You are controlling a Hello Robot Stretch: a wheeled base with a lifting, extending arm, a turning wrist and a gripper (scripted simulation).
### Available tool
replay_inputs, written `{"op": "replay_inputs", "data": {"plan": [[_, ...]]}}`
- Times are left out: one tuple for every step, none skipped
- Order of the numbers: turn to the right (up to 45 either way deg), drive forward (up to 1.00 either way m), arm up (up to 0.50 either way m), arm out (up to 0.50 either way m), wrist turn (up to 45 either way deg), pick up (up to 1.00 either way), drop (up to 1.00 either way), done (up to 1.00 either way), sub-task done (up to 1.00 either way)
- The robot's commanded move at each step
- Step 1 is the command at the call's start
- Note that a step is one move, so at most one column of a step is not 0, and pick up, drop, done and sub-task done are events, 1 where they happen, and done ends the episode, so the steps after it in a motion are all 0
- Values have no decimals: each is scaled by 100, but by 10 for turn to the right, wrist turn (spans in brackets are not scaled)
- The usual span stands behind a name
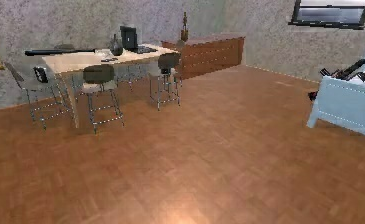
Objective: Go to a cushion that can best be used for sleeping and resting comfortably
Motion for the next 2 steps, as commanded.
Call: {"op": "replay_inputs", "data": {"plan": [[-390,0,0,0,0,0,0,0,0],[0,35,0,0,0,0,0,0,0]]}}
